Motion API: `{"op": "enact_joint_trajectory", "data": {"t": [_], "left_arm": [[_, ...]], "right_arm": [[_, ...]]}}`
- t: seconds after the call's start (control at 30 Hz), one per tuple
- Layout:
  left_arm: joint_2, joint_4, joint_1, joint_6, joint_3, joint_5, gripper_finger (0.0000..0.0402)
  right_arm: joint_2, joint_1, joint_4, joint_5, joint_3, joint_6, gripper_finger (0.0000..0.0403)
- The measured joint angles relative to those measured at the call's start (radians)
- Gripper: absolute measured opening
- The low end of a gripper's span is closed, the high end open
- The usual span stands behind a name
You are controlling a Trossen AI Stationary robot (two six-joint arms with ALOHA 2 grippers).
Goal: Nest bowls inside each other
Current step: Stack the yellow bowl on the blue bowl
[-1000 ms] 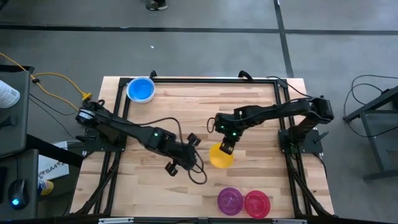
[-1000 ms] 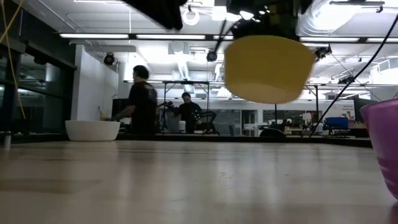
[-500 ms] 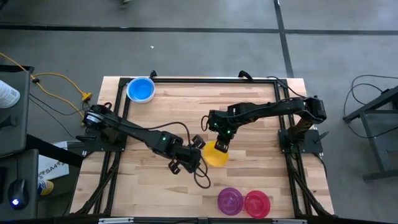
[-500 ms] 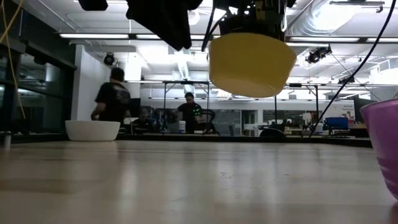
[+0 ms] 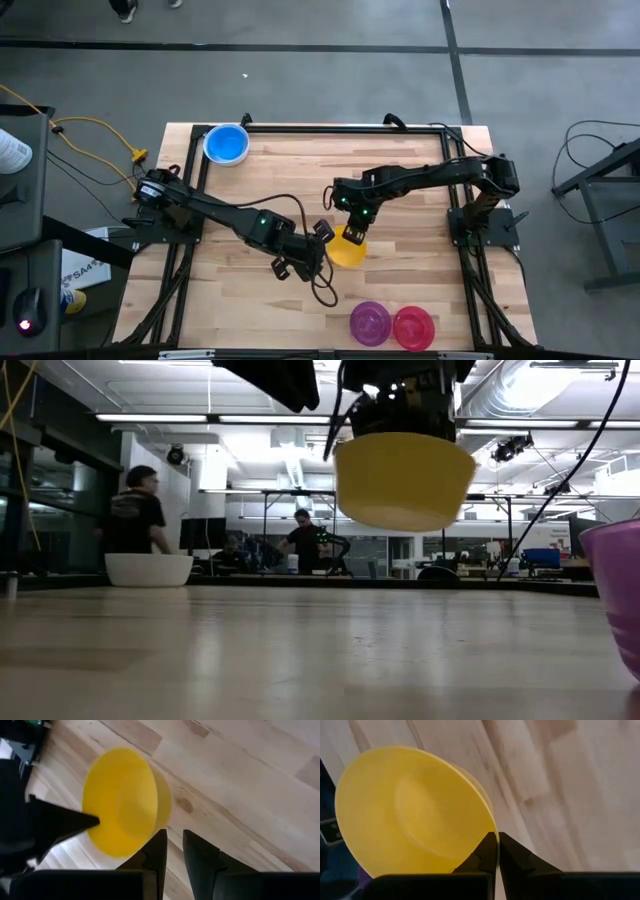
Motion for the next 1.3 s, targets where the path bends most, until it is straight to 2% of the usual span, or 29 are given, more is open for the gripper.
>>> {"op": "enact_joint_trajectory", "data": {"t": [0.57,0.97,1.17,1.3], "left_arm": [[0.026,0.049,0.000,0.076,-0.001,0.047,0.0061],[0.062,0.065,0.000,0.111,0.000,0.018,0.0060],[0.063,0.053,0.000,0.109,-0.002,0.029,0.0011],[0.063,0.058,0.000,0.110,-0.002,0.030,0.0011]], "right_arm": [[-0.003,0.001,0.078,-0.049,0.000,0.042,0.0003],[-0.003,0.041,0.101,-0.056,0.000,0.040,0.0004],[-0.003,0.041,0.110,-0.059,0.001,0.039,0.0004],[-0.004,0.040,0.118,-0.058,0.002,0.035,0.0004]]}}
